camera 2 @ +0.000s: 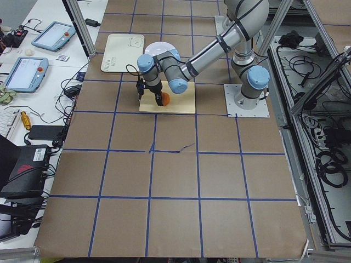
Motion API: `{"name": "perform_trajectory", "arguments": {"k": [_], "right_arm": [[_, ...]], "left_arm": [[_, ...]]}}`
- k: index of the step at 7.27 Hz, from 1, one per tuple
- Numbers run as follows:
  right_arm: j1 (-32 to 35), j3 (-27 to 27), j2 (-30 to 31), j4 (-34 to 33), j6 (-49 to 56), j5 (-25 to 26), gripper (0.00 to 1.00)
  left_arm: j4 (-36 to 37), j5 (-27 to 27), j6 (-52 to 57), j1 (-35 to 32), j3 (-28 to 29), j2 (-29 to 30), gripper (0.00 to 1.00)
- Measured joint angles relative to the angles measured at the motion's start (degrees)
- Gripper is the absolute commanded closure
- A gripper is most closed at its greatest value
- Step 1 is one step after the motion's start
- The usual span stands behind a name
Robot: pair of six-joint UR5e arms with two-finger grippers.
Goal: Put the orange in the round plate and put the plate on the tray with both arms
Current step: 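Close the left gripper around the orange, then lift the orange with the left gripper and carry it over the white plate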
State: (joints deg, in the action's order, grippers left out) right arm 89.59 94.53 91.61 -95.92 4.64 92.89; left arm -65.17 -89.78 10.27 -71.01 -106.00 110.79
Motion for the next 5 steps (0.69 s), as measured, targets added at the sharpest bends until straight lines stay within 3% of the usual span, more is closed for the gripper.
{"name": "perform_trajectory", "arguments": {"k": [3, 5], "right_arm": [[0.0, 0.1, 0.0, -0.6, 0.0, 0.0, 0.0], [0.0, 0.1, 0.1, -0.7, 0.0, 0.0, 0.0]], "left_arm": [[-0.2, 1.0, -2.1, -0.5, 1.5, 0.1, 1.0], [-2.6, 3.1, -8.5, -3.3, 7.3, 0.2, 1.0]]}}
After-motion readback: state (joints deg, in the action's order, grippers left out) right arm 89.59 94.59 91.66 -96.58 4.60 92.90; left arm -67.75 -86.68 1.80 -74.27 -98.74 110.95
